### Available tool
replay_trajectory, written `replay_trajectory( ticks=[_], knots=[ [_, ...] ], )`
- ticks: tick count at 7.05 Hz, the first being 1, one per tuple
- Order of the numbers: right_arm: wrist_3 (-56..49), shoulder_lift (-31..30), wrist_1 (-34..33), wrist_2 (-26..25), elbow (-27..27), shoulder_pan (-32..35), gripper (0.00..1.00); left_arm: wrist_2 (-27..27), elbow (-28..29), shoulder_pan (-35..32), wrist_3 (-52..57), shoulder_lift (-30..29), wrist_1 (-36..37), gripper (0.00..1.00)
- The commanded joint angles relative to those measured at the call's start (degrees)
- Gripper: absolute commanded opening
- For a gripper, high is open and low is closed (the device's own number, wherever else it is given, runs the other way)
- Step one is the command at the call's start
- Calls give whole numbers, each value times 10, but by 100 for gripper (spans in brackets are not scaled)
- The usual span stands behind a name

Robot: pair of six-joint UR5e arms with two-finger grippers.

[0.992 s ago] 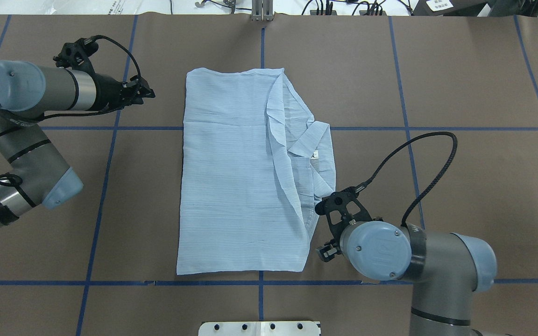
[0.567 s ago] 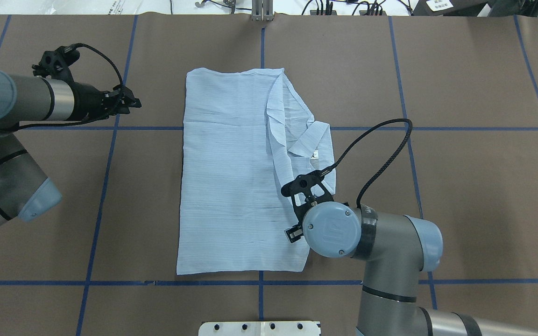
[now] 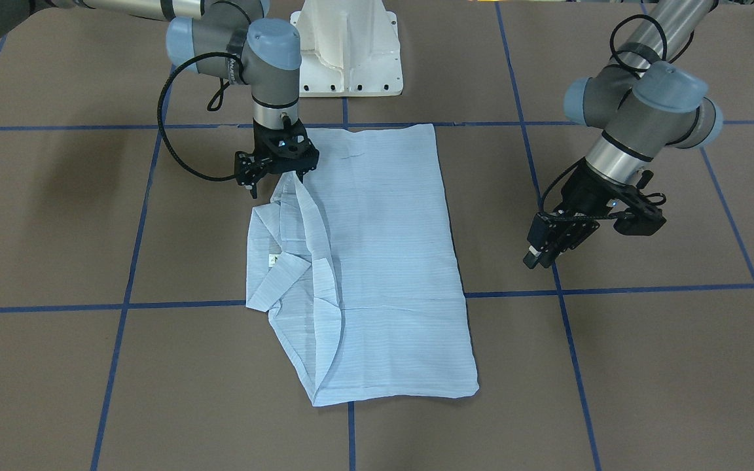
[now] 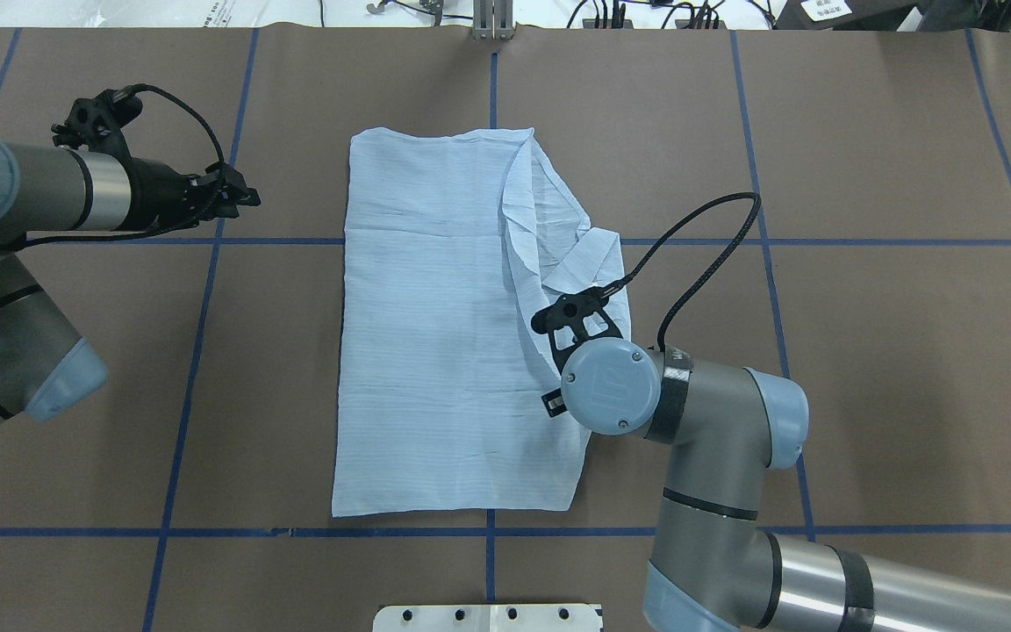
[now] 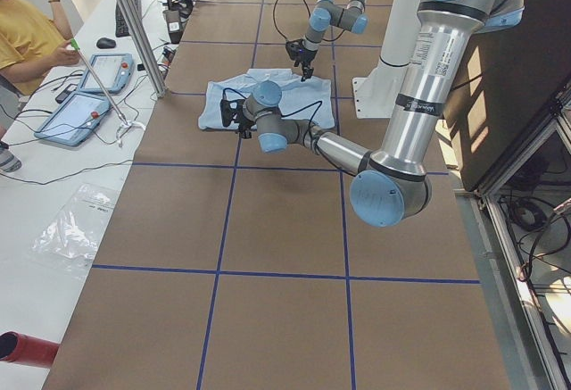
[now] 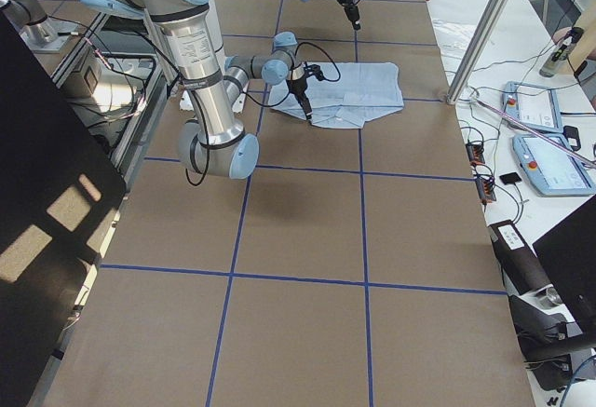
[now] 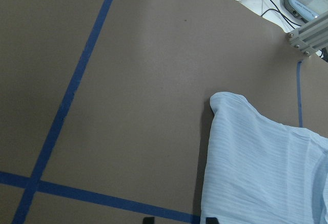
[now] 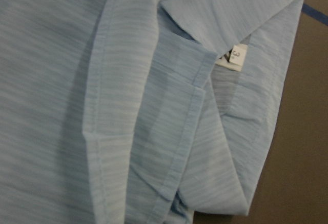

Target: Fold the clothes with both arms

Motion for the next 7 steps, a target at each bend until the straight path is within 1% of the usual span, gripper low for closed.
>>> replay_trajectory(
  ticks=[1,2,3,4,5,6,7],
  knots=[
    [-31,-75,61,42,36,32,100,0,0,0,0,-1,0,44],
    [-28,-82,59,79,54,46,100,0,-1,0,0,-1,0,44],
    [-20,-59,54,80,52,47,100,0,-1,0,0,-1,0,44],
    [43,-53,55,80,53,45,100,-1,-1,0,0,0,0,44],
    [129,-46,59,80,54,31,100,0,-2,0,0,0,0,44],
    [236,-45,64,81,59,20,100,0,-2,-1,0,1,0,44],
    [366,-38,64,79,67,3,100,0,-2,-1,0,1,0,44]
  ],
)
